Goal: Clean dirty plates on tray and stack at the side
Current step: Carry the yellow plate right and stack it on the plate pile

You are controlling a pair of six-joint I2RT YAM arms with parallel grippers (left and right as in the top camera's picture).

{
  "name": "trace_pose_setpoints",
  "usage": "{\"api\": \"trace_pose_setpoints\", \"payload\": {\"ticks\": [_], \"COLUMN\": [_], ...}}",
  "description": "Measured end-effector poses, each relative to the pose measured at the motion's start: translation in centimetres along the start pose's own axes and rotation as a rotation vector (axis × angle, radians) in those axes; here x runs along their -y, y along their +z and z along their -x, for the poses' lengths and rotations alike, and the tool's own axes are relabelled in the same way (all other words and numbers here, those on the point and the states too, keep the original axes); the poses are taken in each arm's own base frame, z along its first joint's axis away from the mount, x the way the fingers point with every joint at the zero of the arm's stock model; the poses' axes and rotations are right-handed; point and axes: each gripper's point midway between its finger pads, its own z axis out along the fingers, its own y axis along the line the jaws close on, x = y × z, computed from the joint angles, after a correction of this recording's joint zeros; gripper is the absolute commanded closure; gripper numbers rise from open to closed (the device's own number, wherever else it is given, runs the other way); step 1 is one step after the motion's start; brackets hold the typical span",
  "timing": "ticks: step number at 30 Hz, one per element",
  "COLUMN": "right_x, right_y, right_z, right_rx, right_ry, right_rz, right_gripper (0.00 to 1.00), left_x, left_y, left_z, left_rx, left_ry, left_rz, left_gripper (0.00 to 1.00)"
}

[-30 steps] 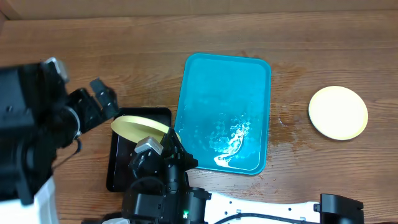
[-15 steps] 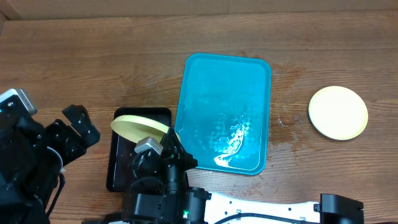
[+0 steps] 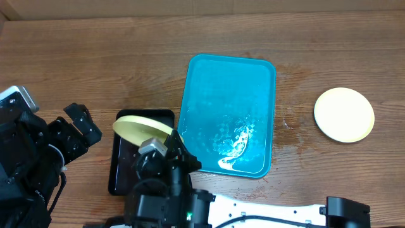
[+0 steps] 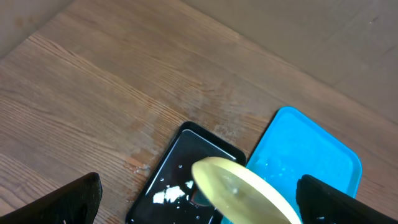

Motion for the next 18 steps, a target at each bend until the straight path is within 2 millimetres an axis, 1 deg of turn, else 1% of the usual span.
{"api": "trace_pose_setpoints", "payload": {"ticks": [2,4,6,8,10,11,12,14,16,18], "right_x": [-0.8,-1.2,-1.1,-0.5,0.6,1.6,2.9,6.6,11.9,18.1], "right_y": [1.4,3.6,6.2,8.3,9.6,10.2,10.7,11.3,11.7,12.2], "right_z": [-1.1,-2.4,-4.3,-6.2,-7.0,-6.9,-6.4,-5.2,-4.3,-4.7], "right_rx": [-0.067,-0.158,-0.280,-0.418,-0.521,-0.562,-0.584,-0.602,-0.597,-0.584], "right_ry": [0.052,0.112,0.171,0.231,0.311,0.369,0.436,0.556,0.686,0.808], "right_rz": [0.075,0.147,0.221,0.307,0.387,0.428,0.464,0.502,0.499,0.428], "right_gripper": [0.96,0.96,0.96,0.96,0.96,0.96,0.96,0.96,0.96,0.96], "left_x": [0.0,0.0,0.0,0.0,0.0,0.0,0.0,0.0,0.0,0.0], "left_y": [0.0,0.0,0.0,0.0,0.0,0.0,0.0,0.0,0.0,0.0], "left_z": [0.0,0.0,0.0,0.0,0.0,0.0,0.0,0.0,0.0,0.0], "left_rx": [-0.001,0.000,-0.001,-0.001,-0.001,-0.001,-0.001,-0.001,-0.002,-0.001], "left_ry": [0.000,0.000,0.000,0.000,0.000,0.000,0.000,0.000,0.000,0.000], "left_rz": [0.000,0.000,0.000,0.000,0.000,0.000,0.000,0.001,0.001,0.001], "left_gripper": [0.00,0.00,0.00,0.00,0.00,0.00,0.00,0.00,0.00,0.00]}}
